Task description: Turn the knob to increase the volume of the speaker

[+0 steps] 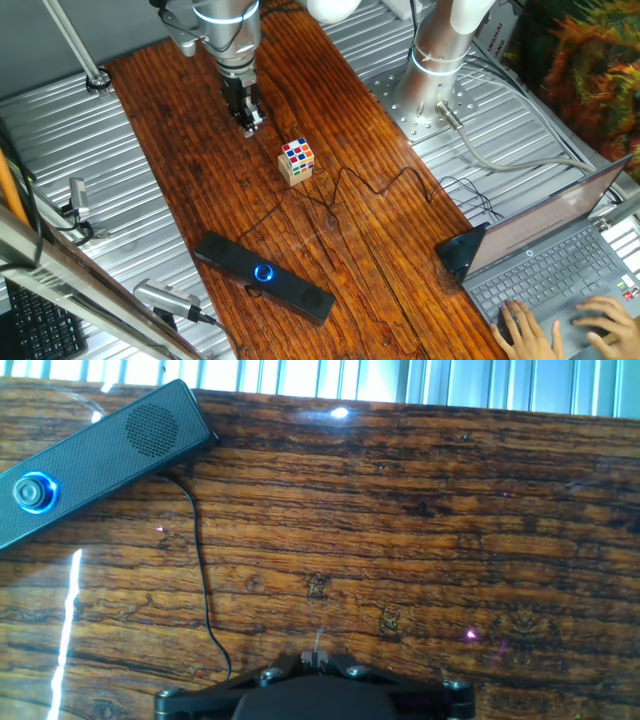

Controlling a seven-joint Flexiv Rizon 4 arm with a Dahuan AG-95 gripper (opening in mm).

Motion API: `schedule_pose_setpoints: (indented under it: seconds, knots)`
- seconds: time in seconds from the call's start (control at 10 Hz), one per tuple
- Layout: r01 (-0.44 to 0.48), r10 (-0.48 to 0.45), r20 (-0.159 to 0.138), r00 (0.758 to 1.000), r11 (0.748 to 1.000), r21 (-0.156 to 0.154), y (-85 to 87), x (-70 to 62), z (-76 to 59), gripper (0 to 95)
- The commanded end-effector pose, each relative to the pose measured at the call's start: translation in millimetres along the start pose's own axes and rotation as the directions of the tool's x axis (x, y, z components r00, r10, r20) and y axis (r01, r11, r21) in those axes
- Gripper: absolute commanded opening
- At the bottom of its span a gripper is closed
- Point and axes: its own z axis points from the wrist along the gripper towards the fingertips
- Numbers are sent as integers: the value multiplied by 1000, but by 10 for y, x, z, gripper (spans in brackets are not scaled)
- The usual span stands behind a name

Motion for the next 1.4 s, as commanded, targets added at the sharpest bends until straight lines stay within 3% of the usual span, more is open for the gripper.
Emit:
schedule_pose_setpoints:
  seconds: [0.1, 0.4, 0.5, 0.6, 0.8, 0.9, 1.0, 1.2, 1.4]
  knots:
    - [12, -12, 4, 1000, 1000, -1, 49, -34, 17, 0]
    - [0, 0, 5, 1000, 1000, -3, 410, -407, 87, 0]
    - [-15, 15, 4, 1000, 1000, -5, 720, -672, 89, 0]
    - [-32, 32, 2, 999, 999, -1, 937, -795, 106, 0]
    - [-20, 20, 12, 1000, 1000, -5, 1363, -846, 184, 0]
    - [-25, 26, 25, 999, 1000, -11, 1716, -853, 273, 0]
    - [-11, 11, 25, 1000, 1000, -12, 1848, -938, 260, 0]
    - [-26, 28, 31, 999, 997, -66, 2162, -1187, 120, 0]
    - [-18, 23, 41, 999, 991, -130, 2257, -1247, 86, 0]
